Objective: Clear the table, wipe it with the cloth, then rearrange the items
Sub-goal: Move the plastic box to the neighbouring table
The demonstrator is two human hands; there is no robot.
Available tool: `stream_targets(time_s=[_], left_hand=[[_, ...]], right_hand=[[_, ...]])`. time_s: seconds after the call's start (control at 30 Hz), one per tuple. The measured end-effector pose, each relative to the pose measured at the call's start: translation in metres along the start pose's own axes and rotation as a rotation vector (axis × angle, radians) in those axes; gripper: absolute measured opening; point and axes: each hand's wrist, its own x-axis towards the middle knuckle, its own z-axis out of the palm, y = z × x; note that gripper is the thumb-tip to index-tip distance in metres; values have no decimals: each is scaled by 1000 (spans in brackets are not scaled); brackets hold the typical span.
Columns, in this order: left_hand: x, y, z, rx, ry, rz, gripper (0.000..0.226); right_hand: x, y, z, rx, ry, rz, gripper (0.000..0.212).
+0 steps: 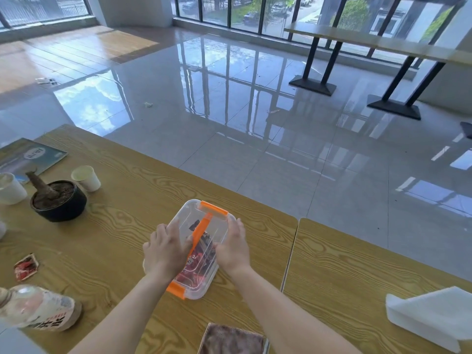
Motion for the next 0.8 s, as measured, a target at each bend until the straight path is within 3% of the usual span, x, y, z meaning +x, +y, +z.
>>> stream_targets(time_s=[0.27, 0.47, 0.8], left_hand=[[-12, 13, 4, 129, -4, 170, 63], [-29, 48, 3, 134, 8, 293, 66], [-72, 119, 10, 156, -9, 518, 67]], right_hand=[[-6, 7, -9, -20, -31, -63, 86], [-25, 20, -39, -131, -13, -170, 73], [-76, 69, -124, -284, 145, -133, 68]])
